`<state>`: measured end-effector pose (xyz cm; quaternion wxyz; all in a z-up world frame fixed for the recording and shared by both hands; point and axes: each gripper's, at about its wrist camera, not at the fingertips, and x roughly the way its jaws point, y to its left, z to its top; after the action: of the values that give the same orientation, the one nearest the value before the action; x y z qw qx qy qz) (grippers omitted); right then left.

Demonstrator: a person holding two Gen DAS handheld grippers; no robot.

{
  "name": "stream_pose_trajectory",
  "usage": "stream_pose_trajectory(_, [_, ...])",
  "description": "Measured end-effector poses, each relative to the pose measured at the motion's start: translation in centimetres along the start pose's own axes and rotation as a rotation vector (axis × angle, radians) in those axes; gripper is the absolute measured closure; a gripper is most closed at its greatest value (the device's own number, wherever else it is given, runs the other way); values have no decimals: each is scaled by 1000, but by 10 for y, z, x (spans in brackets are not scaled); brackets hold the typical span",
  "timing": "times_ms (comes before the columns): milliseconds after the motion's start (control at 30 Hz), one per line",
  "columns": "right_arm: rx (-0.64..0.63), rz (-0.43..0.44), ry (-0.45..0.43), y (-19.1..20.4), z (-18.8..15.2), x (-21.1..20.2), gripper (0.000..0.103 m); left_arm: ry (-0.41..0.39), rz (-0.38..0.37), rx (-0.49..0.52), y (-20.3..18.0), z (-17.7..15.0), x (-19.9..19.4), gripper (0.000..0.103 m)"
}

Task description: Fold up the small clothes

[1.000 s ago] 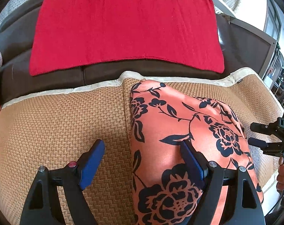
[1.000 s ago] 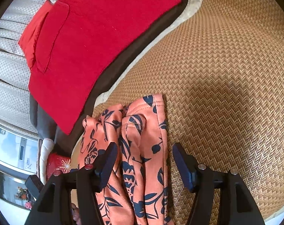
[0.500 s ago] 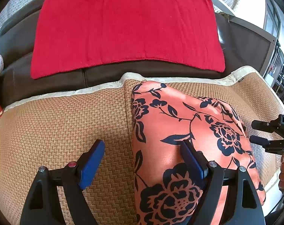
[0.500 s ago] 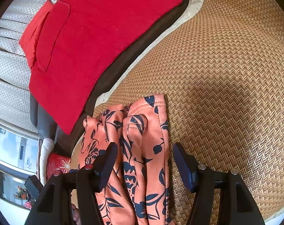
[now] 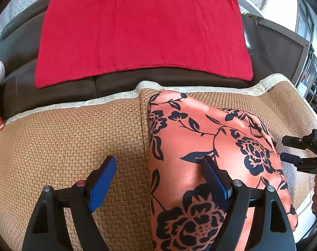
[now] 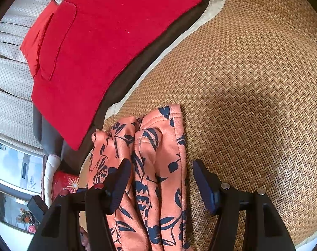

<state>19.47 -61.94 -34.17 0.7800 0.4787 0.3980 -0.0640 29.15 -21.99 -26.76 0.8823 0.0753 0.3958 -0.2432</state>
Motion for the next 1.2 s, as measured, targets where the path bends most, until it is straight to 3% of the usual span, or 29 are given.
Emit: stream_pose_trajectory(1200, [-25,15,16,7,5,4,38,-4,5,9,0,0,3,19])
